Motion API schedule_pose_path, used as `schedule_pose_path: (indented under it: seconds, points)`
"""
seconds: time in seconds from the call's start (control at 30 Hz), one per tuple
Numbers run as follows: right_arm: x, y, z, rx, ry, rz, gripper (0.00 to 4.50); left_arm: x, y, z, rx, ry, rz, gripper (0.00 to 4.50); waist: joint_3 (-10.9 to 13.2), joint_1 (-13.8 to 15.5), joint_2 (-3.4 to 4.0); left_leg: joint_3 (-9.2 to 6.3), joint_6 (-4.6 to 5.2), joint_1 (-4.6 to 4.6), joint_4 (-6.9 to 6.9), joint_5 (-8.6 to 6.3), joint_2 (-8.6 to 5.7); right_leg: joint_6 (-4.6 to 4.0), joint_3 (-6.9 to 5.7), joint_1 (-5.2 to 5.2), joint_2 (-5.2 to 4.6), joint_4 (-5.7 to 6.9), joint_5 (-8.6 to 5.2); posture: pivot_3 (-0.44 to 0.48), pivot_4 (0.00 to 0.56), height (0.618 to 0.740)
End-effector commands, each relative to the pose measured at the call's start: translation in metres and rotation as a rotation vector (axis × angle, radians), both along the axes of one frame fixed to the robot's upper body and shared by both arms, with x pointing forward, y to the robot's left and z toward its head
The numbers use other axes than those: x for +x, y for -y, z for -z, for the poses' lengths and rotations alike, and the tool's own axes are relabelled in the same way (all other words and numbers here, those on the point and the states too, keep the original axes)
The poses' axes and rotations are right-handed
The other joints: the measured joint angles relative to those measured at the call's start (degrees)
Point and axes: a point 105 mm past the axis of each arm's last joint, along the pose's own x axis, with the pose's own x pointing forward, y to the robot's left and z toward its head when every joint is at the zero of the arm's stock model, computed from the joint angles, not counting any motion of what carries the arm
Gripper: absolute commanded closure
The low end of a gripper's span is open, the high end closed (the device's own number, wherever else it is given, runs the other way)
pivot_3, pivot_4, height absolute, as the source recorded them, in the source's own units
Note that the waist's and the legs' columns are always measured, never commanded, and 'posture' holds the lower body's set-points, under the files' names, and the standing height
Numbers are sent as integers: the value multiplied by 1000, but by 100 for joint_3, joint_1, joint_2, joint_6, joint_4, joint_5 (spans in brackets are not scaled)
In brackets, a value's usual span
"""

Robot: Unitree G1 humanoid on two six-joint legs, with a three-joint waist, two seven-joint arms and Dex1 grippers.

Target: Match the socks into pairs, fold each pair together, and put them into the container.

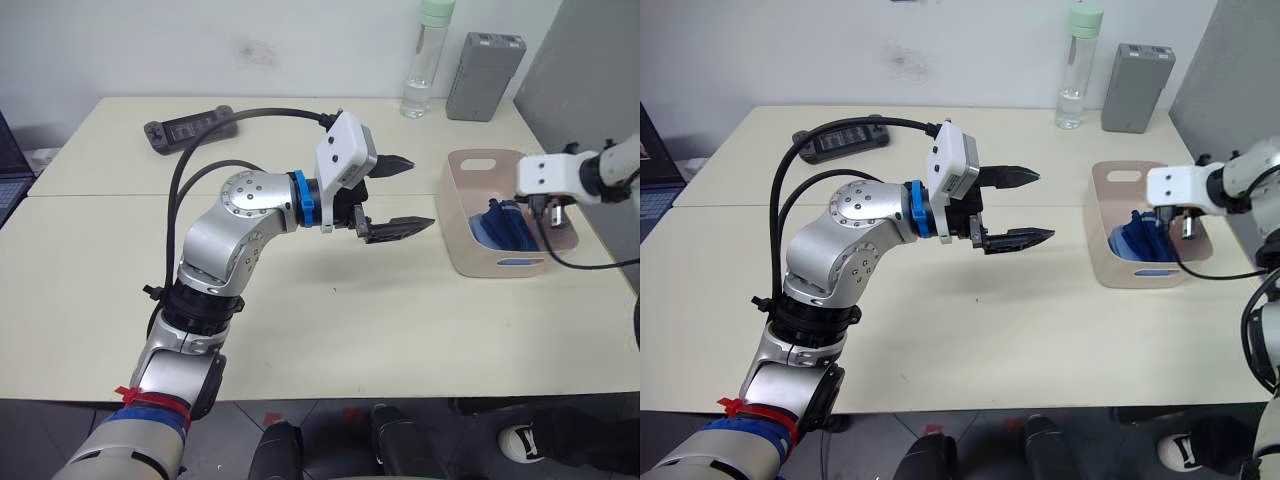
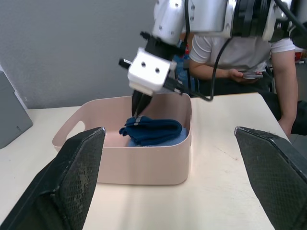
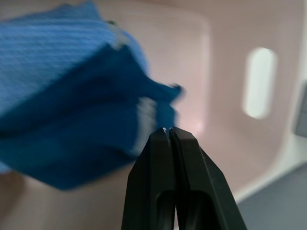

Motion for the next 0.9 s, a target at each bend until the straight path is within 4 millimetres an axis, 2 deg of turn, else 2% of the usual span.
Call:
schedule_pose_path:
  seconds: [0.03, 0.2, 0.27, 0.4, 0.43, 0.5, 0.6, 0.7, 0.8, 0.87, 0.9]
  points:
    - [2, -4, 6, 56, 2, 11, 4472, -7, 4, -10, 2, 56, 22, 0, 0, -2, 0, 1, -7, 0, 1, 4, -1, 0, 2, -1, 0, 2, 0, 0, 150, 740]
    - [2, -8, 19, 119, -30, 28, 4472, -8, 4, -8, 14, 55, 24, 0, 0, -1, 0, -1, -8, 0, 1, 5, 0, 0, -1, 0, 0, 4, 0, 0, 150, 740]
    - [3, -11, 14, 170, -22, 38, 4472, -8, 3, -7, 17, 54, 19, 0, 0, -1, 0, -2, -8, 0, 2, 5, 0, 0, -1, 0, 0, 4, 0, 0, 150, 740]
    - [6, -13, -10, 234, 37, 40, 4472, -4, -7, -3, 32, 50, -12, 0, 0, -14, 0, -1, -8, 2, 1, 4, 0, 0, 0, -1, 0, 7, 0, 0, 150, 740]
    - [8, -11, -24, 240, 91, 41, 4313, -1, -15, -2, 40, 56, -32, 0, 0, -22, 1, -1, -7, 3, 1, 4, 0, 0, -1, -1, 0, 7, 0, 0, 150, 740]
    - [10, -10, -47, 263, 180, 40, 3881, 1, -28, 0, 53, 76, -58, 0, 1, -39, 11, 1, -7, 4, 0, 4, 0, 0, 3, -2, 0, 8, 0, 0, 150, 740]
    - [13, -22, -76, 357, 296, -1, 2845, 10, -51, 1, 44, 79, -150, 0, 4, -36, 13, -1, -6, 4, -2, 4, 1, 0, 0, -3, 1, 9, 0, 0, 150, 740]
    - [10, -59, -103, 608, 356, -99, 1745, 23, -88, 2, 6, 62, -299, 0, 2, -54, 15, -2, 1, 5, -1, -1, 4, -1, -1, -1, 2, 8, 0, 0, 150, 740]
    - [0, -100, -109, 850, 335, -168, 735, 31, -123, 9, -21, 59, -456, 0, -2, -64, 19, -9, 2, 7, -3, 0, 11, -1, -4, -1, 8, 12, 0, 0, 150, 740]
    - [-11, -122, -101, 952, 284, -185, 36, 31, -138, 13, -42, 51, -518, 0, -3, -14, 21, -21, -1, 0, -2, 1, 15, -2, -14, -4, 10, 18, 0, 0, 150, 740]
    - [-17, -134, -95, 994, 258, -189, 36, 30, -145, 17, -52, 50, -554, 0, -3, 5, 21, -25, -1, -3, 0, 2, 14, -5, -19, -3, 9, 20, -2, 0, 150, 740]
